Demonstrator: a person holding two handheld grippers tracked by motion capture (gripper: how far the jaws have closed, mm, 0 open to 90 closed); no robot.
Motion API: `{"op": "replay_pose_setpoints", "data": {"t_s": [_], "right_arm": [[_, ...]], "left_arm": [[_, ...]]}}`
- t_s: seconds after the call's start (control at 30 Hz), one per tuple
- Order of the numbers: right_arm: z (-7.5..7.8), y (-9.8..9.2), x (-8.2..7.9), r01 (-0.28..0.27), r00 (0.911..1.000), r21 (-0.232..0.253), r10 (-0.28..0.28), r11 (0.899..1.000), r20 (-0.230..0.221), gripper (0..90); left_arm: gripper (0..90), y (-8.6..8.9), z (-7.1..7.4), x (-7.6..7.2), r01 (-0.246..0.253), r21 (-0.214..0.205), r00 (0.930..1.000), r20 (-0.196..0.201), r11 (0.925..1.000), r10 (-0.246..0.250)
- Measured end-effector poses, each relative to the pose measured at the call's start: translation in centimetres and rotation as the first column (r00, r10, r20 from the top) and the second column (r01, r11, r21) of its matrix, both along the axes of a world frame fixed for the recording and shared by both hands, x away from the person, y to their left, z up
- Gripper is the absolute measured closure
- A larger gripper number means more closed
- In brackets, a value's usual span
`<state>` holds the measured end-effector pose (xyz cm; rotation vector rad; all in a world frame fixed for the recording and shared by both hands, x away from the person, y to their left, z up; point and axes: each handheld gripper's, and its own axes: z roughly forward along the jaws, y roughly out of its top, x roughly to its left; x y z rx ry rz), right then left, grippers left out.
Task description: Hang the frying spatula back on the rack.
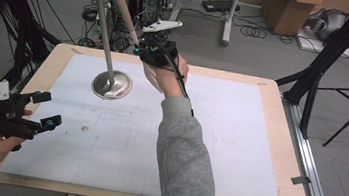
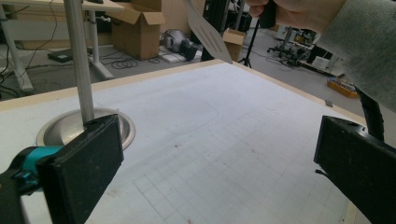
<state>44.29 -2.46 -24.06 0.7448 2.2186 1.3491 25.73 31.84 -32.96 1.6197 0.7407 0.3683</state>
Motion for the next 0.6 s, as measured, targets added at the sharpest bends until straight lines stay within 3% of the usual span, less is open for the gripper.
{"op": "replay_pose_setpoints", "data": {"t_s": [0.4, 0.47, 0.6], "right_arm": [[-0.21, 0.69, 0.09, 0.008, 1.0, -0.004, -0.008, 1.0, -0.001, 77.6], [-0.21, 0.86, 0.06, 0.006, 1.0, -0.01, -0.006, 1.0, 0.004, 81.8], [0.31, 0.98, -0.09, 0.031, 0.9992, 0.022, -0.032, 0.999, 0.024, 84.3]], "left_arm": [[1.8, 0.02, -0.01, -0.02, -0.001, 0.002, 1.0, -0.001, 1.0, 0.001], [1.8, 0.01, -0.01, -0.05, -0.002, 0.002, 1.0, -0.001, 1.0, 0.002], [1.8, 0.02, 0.01, -0.12, 0.0, 0.0, 1.0, 0.0, 1.0, 0.0]]}}
